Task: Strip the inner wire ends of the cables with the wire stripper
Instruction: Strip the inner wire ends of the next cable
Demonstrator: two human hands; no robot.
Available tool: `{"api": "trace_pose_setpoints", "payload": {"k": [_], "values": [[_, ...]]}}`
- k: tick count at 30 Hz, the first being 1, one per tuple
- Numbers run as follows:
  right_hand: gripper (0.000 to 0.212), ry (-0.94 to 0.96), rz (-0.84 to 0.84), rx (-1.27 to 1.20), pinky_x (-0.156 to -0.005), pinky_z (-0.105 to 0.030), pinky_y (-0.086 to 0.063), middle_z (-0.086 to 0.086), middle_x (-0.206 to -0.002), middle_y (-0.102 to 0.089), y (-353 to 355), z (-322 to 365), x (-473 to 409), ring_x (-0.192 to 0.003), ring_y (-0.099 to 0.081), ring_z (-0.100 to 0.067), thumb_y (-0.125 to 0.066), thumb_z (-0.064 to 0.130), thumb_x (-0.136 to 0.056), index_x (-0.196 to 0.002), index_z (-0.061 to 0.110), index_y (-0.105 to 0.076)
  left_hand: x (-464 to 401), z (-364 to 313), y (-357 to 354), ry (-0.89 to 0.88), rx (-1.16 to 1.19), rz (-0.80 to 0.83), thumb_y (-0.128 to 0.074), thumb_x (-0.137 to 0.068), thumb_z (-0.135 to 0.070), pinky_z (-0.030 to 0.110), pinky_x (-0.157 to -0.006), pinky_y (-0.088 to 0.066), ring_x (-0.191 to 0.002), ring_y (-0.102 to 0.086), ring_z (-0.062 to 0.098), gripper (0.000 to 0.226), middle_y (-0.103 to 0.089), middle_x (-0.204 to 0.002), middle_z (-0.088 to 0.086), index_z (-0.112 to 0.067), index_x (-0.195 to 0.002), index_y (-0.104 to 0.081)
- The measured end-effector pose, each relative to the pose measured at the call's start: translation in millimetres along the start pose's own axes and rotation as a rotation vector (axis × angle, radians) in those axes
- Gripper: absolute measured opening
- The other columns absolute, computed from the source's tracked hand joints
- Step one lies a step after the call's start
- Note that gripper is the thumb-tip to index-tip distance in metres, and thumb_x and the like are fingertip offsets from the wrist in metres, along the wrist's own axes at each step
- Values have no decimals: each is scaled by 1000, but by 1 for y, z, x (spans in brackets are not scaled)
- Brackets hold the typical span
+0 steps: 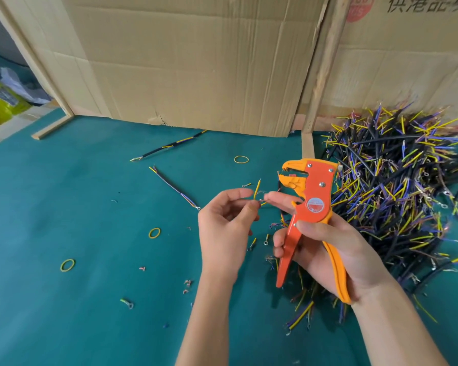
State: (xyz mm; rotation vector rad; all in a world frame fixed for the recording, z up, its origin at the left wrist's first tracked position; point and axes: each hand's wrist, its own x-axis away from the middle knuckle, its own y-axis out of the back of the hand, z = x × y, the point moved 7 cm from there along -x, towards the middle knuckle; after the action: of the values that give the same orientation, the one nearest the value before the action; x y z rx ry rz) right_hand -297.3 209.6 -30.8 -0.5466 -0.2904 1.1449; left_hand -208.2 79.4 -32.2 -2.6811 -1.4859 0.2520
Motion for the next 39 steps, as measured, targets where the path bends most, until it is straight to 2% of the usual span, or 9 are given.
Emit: {"api": "trace_pose_setpoints", "payload": {"k": [6,10,14,18,22,25,27,32,39], "values": [[75,-2,-16,-5,-73,-40,-56,-16,-145,-57,1,1,0,-78,-67,-29,-89,26,-70,-136,2,-61,-3,6,0,45,-2,-20,-70,-88,-3,20,-49,-45,-57,-61,9,10,-71,-67,0,-11,-89,-77],[56,-27,-37,-28,-76,-40,-58,-20,-142,-59,2,1,1,-78,-68,-28,-73,11,-79,-134,4,-63,-5,6,7,29,-78,-59,-67,-89,-13,25,-57,-43,-55,-54,8,16,-63,-60,-7,-17,-77,-78],[53,-75,-86,-116,-78,-42,-59,-32,-126,-64,5,-1,2,-80,-70,-33,-64,16,-80,-130,-2,-63,-9,5,16,-18,-119,-94,-59,-96,-14,32,-60,-36,-60,-43,14,23,-54,-62,-9,-20,-77,-71],[48,-145,-81,-48,-77,-47,-59,-31,-99,-68,1,-9,2,-80,-71,-37,-64,12,-82,-127,-2,-66,-6,-5,10,-134,-243,-39,-56,-99,-12,24,-58,-36,-55,-44,6,22,-55,-60,-19,-19,-81,-66],[49,-224,-98,-7,-71,-47,-59,-29,-91,-67,-1,-15,2,-75,-69,-39,-73,11,-76,-124,-1,-68,-2,-16,9,-219,-263,-29,-57,-94,-12,15,-66,-43,-71,-58,14,18,-68,-76,-7,-16,-80,-66],[64,-247,-42,-12,-69,-46,-57,-25,-86,-64,-4,-14,4,-72,-65,-37,-84,18,-70,-127,-4,-65,-1,-19,9,-241,-268,-33,-55,-91,-10,13,-61,-39,-65,-52,8,17,-64,-73,-6,-13,-77,-65],[68,-270,29,-5,-69,-47,-56,-23,-85,-63,-6,-15,6,-73,-64,-36,-84,21,-72,-131,-4,-62,-1,-21,10,-248,-284,-36,-55,-92,-6,12,-56,-35,-59,-45,4,19,-59,-70,-10,-13,-76,-64],[67,-307,99,22,-70,-48,-55,-21,-84,-61,-6,-17,9,-75,-63,-36,-82,20,-76,-134,-4,-59,0,-22,8,-254,-288,-11,-50,-84,-16,20,-53,-31,-52,-36,7,15,-51,-65,-5,-11,-74,-60],[64,-316,139,26,-67,-46,-54,-16,-79,-55,-8,-19,9,-69,-59,-34,-82,17,-79,-133,-5,-58,1,-21,8,-262,-335,-2,-50,-83,-17,26,-55,-30,-55,-37,12,14,-53,-65,-4,-14,-72,-59]]}}
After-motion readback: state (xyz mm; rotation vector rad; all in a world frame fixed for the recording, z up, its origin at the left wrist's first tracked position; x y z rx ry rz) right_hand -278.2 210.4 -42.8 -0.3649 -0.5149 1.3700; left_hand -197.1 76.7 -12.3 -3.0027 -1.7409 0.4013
